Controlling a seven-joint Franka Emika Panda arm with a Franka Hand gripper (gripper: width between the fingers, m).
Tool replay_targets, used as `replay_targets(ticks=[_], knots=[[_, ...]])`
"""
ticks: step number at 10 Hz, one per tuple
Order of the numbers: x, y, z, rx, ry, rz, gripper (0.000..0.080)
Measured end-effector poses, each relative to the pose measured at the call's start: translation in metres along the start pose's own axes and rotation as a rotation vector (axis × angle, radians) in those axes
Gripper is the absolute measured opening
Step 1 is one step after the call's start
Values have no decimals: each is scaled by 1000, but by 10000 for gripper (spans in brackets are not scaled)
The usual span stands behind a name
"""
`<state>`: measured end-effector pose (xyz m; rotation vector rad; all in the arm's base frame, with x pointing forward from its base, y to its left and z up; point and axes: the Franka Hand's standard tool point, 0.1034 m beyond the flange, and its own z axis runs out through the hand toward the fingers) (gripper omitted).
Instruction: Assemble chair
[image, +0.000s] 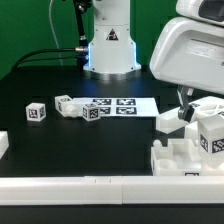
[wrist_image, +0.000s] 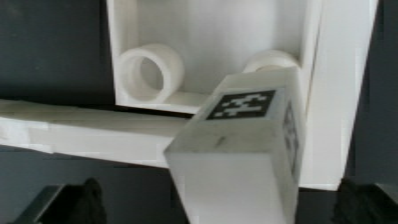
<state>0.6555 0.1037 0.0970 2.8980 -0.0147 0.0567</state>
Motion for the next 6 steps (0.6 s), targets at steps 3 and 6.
replay_targets(ticks=[3, 6], knots=[[5, 7, -7, 80, 13, 79, 649], [10, 21, -8, 148, 7, 129, 649]])
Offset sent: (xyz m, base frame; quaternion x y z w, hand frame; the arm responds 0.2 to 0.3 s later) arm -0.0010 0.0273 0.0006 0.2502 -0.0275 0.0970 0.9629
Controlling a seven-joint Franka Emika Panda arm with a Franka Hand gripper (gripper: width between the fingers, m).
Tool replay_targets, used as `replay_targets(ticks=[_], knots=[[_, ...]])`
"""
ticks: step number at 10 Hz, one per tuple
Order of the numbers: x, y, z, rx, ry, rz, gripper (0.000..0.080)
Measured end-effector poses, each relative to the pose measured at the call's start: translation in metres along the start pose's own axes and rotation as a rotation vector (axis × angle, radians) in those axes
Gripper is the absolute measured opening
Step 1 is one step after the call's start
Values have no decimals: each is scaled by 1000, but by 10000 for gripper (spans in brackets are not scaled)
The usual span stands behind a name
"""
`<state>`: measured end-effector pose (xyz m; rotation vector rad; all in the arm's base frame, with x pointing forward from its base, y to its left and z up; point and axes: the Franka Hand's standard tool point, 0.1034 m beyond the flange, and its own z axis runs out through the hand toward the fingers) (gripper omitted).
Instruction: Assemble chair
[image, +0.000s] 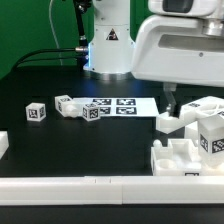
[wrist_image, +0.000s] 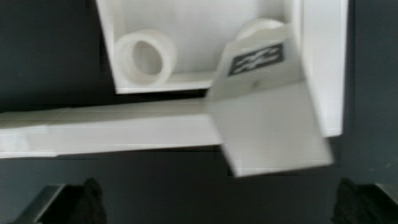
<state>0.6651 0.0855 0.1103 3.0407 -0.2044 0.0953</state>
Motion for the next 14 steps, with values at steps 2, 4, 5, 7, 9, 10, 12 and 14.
replay_targets(ticks=[2, 4, 5, 7, 9, 10, 12, 14], knots=[[0, 1, 1, -1, -1, 1, 649], [0, 6, 3, 14, -7, 29, 649], [0, 9, 5, 16, -10, 36, 649], [0, 11, 5, 16, -11, 41, 649], [0, 12, 5, 14, -11, 44, 649], [0, 12, 6, 13, -12, 47, 649], [-1, 12, 9, 9, -16, 50, 649], [-1, 12, 10, 9, -16, 54, 649]])
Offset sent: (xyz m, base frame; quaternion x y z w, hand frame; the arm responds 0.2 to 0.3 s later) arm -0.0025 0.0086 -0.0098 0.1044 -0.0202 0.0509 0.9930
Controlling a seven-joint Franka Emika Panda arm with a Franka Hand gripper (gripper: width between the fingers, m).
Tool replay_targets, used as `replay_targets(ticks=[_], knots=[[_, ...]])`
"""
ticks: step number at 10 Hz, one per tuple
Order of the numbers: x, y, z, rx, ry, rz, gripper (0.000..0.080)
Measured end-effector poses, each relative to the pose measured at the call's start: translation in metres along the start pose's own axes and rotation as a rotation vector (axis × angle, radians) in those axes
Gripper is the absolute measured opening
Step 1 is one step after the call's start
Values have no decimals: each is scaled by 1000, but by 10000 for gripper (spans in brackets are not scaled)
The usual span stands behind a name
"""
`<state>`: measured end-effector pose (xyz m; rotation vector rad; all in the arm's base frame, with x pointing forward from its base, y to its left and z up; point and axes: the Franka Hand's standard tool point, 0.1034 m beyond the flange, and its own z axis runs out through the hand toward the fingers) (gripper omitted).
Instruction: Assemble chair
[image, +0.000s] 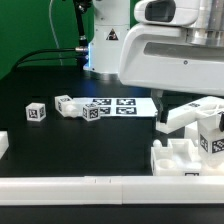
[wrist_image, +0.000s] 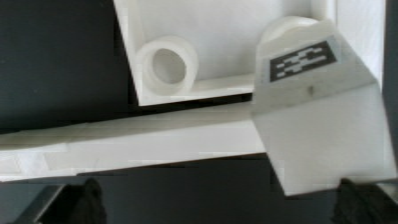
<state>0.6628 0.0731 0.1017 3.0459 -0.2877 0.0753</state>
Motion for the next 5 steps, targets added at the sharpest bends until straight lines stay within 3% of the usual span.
replay_targets(ticks=[5], knots=[[0, 0, 0, 0, 0, 3, 649]])
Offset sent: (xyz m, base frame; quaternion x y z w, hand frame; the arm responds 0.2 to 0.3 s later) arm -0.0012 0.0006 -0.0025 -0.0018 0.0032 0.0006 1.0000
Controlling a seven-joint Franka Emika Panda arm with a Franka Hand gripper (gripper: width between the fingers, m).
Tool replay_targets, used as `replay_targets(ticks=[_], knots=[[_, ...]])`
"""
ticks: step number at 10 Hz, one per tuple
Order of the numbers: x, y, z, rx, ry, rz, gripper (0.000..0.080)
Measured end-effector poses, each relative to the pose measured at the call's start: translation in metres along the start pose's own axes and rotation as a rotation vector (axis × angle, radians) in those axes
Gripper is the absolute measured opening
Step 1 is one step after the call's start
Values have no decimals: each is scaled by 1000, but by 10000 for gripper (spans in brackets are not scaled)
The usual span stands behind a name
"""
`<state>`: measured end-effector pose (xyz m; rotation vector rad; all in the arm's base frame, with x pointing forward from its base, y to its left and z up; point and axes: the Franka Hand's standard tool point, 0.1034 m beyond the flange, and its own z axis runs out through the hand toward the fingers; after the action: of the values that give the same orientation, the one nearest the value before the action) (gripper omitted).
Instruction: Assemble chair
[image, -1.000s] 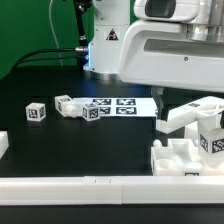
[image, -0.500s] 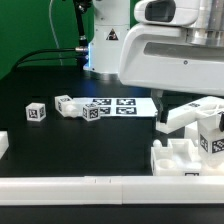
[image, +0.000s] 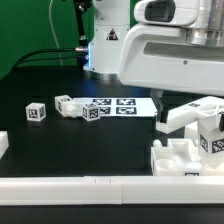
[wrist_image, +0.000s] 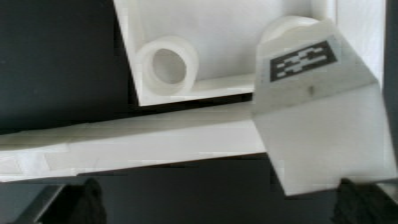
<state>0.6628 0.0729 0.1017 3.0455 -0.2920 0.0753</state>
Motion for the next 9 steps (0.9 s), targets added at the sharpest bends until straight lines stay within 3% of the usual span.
replay_targets(ticks=[4, 9], knots=[[0, -1, 0, 0, 1, 11, 649], [2, -16, -11, 19, 14, 15, 649]])
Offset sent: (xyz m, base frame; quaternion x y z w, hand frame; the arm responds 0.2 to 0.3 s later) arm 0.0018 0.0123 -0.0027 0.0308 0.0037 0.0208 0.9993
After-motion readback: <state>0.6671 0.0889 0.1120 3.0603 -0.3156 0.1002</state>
